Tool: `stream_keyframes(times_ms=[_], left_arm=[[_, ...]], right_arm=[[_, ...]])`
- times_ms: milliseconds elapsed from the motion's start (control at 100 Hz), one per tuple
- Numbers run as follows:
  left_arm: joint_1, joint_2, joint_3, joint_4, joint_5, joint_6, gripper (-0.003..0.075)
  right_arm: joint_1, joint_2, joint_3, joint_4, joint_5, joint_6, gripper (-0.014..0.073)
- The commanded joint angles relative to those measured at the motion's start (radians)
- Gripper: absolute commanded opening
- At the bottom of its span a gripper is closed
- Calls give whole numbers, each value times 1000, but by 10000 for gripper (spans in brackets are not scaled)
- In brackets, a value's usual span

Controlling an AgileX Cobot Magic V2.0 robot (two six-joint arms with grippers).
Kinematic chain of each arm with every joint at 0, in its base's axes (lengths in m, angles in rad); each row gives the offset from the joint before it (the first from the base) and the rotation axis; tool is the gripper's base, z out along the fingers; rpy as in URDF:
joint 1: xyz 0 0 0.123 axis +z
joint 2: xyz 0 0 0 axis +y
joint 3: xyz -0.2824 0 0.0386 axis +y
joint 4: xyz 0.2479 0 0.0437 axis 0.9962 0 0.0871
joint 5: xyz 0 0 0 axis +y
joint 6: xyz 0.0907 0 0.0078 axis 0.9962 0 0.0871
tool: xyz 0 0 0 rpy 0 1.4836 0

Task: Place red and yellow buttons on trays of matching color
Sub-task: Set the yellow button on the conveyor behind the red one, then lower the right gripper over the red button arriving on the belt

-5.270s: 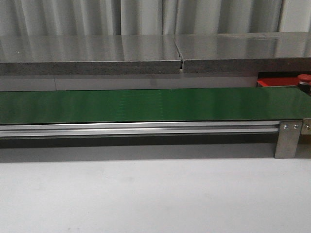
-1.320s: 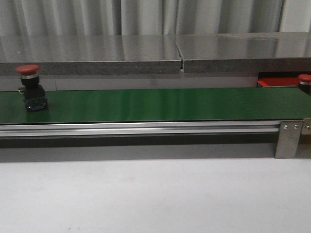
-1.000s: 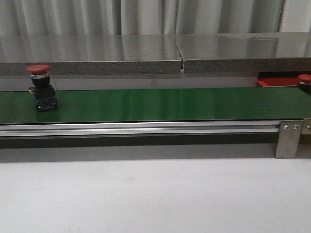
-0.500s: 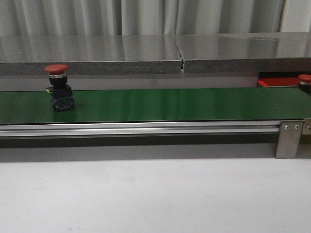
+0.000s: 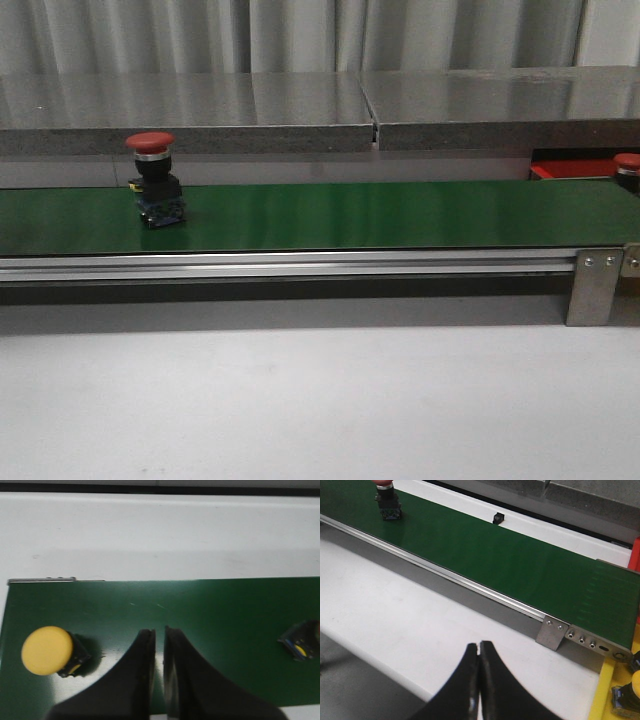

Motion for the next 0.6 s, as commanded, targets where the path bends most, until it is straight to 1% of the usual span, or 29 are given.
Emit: stream_keyframes(times_ms=[0, 90, 230, 590], left_arm=[[-50, -95, 27, -19, -86, 0, -19], [-86, -164, 89, -27, -106, 0, -19], [-107, -270, 195, -50, -128, 0, -19], [-109, -623, 493, -50, -199, 0, -19]], right_arm=[[0, 7, -26, 8, -70, -7, -68], [0, 7, -26, 8, -70, -7, -68], [0, 7, -26, 8, -70, -7, -68], [0, 7, -26, 8, -70, -7, -68]])
